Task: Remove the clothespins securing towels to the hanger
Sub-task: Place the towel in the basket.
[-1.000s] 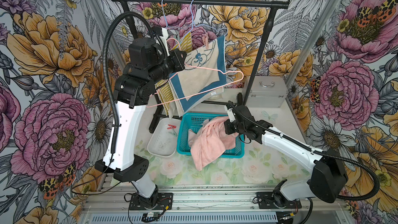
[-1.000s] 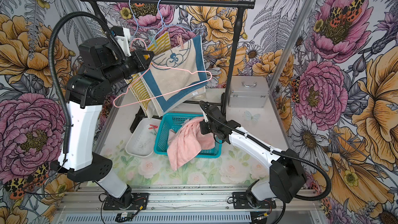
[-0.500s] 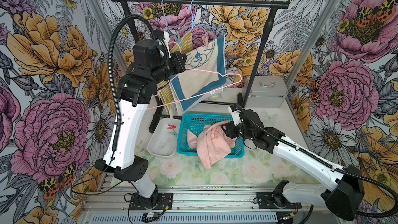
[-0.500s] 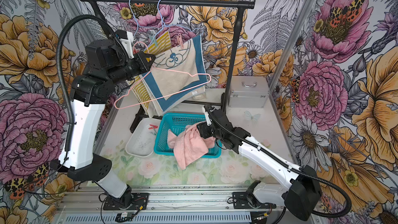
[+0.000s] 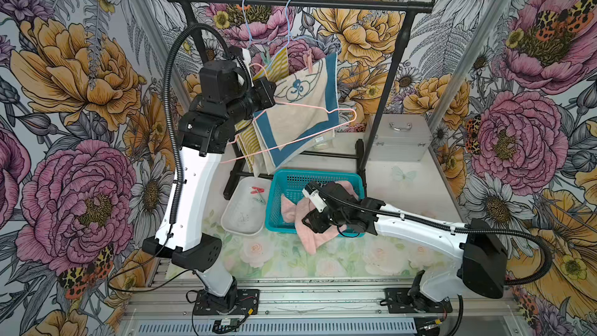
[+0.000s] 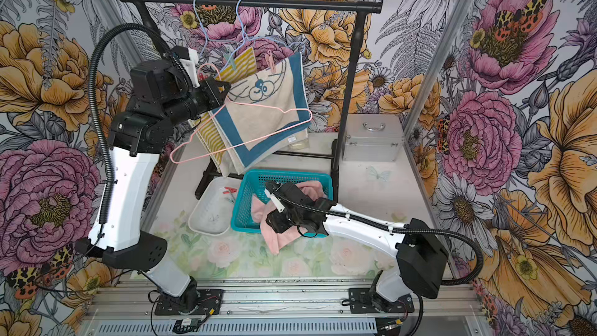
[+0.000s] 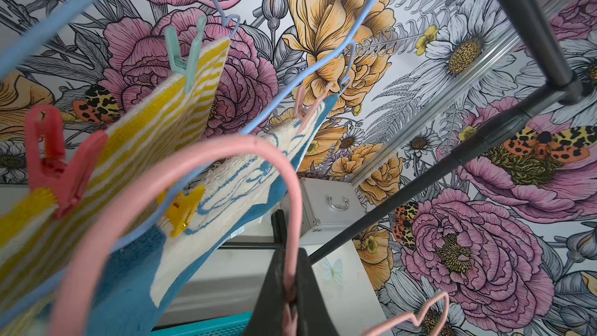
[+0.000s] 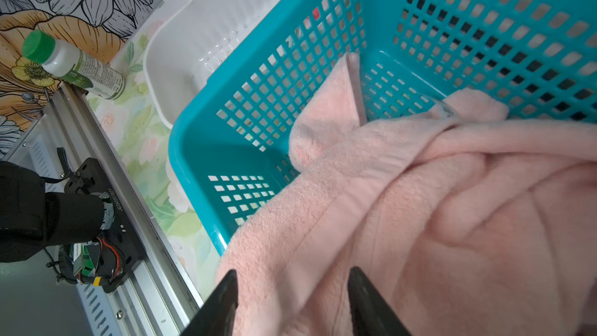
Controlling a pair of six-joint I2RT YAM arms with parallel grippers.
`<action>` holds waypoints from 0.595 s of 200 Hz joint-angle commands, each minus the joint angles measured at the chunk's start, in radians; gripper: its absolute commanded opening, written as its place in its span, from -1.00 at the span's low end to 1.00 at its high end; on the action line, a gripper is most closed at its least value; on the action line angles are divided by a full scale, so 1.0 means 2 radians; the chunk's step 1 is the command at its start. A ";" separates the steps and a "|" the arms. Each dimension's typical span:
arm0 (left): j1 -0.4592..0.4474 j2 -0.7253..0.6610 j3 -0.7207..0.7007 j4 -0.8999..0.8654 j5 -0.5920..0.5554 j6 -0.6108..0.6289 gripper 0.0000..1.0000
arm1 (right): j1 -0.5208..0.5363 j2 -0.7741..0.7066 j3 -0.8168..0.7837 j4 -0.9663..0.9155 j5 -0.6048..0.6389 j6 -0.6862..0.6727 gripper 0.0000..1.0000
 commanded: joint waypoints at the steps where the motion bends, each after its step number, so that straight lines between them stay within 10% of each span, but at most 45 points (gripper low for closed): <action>1: 0.007 -0.024 -0.009 0.017 0.011 -0.005 -1.00 | 0.000 0.037 0.030 0.002 -0.026 0.014 0.05; 119: 0.010 -0.048 -0.033 0.026 0.013 -0.006 -1.00 | -0.069 0.204 0.158 -0.007 -0.048 0.034 -0.17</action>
